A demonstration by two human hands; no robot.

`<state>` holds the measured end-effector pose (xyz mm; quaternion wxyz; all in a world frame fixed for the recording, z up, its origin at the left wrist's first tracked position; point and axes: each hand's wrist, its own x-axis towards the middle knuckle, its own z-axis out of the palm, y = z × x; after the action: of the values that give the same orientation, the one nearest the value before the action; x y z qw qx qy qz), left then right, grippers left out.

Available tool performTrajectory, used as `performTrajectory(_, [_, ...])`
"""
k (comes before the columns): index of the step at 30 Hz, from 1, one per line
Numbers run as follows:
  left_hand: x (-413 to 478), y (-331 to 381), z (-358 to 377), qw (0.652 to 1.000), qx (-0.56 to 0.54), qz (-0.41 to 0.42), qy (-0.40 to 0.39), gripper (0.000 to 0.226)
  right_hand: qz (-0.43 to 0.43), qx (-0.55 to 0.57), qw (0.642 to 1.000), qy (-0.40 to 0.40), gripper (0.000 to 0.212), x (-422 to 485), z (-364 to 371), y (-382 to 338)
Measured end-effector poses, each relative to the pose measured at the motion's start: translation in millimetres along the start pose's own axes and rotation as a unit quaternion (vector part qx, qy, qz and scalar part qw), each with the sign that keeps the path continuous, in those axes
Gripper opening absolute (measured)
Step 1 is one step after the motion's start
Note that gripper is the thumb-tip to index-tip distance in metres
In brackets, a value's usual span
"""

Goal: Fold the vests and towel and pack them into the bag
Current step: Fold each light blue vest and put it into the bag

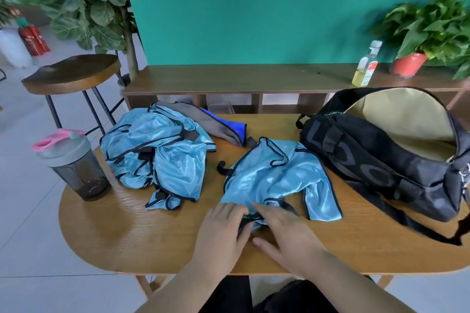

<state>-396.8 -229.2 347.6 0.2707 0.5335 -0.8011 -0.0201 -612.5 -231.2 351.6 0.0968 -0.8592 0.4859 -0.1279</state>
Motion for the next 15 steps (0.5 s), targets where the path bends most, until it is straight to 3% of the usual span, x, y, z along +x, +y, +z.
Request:
performTrajectory(2, [8.3, -14.7, -8.4, 0.999, -0.002, -0.007, -0.035, 0.037, 0.062, -0.007, 0.997, 0.039, 0.060, 0.3, -3.8, 22.7])
performTrajectory(5, [14.4, -30.1, -14.7, 0.987, -0.020, -0.004, -0.160, 0.080, 0.160, 0.076, 0.974, 0.144, 0.022, 2.1, -6.3, 39.3])
performTrajectory(7, [14.4, -30.6, -12.9, 0.984, 0.013, 0.025, -0.178, 0.096, 0.208, 0.108, 0.957, 0.173, 0.006, 3.1, -7.4, 36.0])
performTrajectory(11, [11.6, -31.3, -11.3, 0.992, 0.023, 0.053, -0.109, 0.097, 0.250, 0.143, 0.929, 0.234, 0.021, -6.2, -9.4, 29.7])
performTrajectory(15, [12.5, -33.5, -9.3, 0.991, 0.023, 0.078, -0.102, 0.093, 0.202, 0.133, 0.936, 0.254, 0.033, -9.3, 0.8, 17.7])
